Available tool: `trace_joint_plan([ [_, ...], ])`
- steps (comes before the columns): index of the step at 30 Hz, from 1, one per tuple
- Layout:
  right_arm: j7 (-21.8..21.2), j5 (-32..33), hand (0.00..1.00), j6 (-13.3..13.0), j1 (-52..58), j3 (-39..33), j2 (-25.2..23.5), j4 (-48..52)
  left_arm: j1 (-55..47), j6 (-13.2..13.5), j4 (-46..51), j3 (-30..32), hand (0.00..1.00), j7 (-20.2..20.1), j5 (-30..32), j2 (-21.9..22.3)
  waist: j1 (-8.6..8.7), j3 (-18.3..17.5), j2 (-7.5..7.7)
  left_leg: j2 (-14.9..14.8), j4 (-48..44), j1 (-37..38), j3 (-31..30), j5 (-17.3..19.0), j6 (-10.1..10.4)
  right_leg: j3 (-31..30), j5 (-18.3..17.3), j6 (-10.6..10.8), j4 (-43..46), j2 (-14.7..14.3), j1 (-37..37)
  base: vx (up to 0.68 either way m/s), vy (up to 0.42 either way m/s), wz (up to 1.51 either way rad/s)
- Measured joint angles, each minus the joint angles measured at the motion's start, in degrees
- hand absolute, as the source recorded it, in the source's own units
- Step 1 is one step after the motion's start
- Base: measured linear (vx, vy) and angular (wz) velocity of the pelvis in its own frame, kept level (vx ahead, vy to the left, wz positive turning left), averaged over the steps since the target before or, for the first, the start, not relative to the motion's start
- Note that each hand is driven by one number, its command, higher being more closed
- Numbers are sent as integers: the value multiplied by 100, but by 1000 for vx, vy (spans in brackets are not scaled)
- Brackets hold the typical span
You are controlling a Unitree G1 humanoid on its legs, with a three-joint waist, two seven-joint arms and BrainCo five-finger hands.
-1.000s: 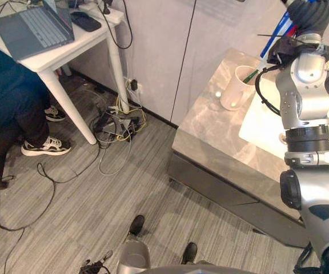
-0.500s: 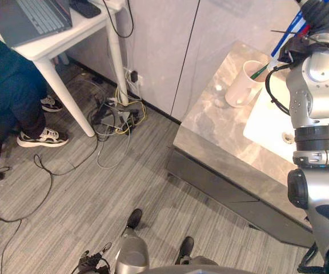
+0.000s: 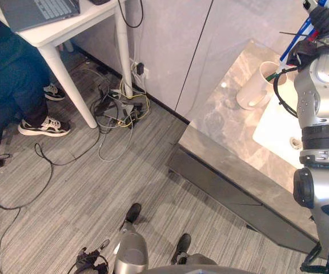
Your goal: Organize washtable
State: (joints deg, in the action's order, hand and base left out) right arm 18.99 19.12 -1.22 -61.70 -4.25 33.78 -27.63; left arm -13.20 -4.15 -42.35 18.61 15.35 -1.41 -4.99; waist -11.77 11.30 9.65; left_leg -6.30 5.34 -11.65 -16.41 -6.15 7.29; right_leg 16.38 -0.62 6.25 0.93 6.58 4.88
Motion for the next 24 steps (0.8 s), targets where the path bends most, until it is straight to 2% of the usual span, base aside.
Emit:
trace_joint_plan([
  [6,2,0,100,0,-99,0,1,0,35,12,105,0,0,11,0,-2,2,178,54,-6,1,-97,-13,6,-41,13,-55,29,6,-2,38,-15,2,3],
  [13,-3,0,100,-1,-96,-4,0,1,66,20,250,-1,0,31,5,-8,0,276,79,12,-128,-136,-74,-41,19,12,-53,28,95,2,51,9,5,6],
  [24,-31,-3,100,-2,387,-12,-4,17,163,18,254,0,0,42,5,-10,-8,285,75,-3,-156,-203,-18,-8,-36,-61,-134,-8,197,-2,175,-15,2,-2],
])
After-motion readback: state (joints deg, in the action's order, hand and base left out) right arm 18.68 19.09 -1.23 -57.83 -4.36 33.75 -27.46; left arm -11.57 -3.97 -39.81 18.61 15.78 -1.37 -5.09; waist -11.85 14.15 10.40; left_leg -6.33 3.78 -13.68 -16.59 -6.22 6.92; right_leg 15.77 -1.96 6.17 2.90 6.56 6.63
